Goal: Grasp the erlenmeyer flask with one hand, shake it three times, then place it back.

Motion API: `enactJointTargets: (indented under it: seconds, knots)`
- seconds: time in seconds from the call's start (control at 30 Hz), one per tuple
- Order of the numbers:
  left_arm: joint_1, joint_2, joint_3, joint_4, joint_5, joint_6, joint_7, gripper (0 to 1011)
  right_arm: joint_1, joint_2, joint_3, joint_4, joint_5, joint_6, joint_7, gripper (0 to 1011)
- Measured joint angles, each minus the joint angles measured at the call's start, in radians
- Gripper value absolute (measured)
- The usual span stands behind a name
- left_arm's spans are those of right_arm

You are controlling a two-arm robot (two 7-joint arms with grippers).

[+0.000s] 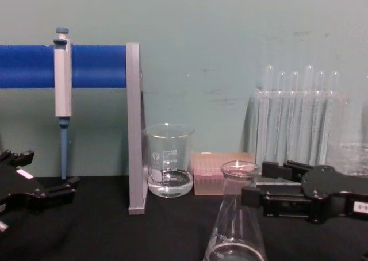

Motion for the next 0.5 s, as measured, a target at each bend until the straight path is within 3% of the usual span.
enactJointTargets:
  seconds: [0.5]
  knots:
    - [0.0,0.0,0.0,0.0,0.0,0.0,0.0,1001,0.072,-0.048,-0.04,0.104,0.012,-0.005,0.031,1000]
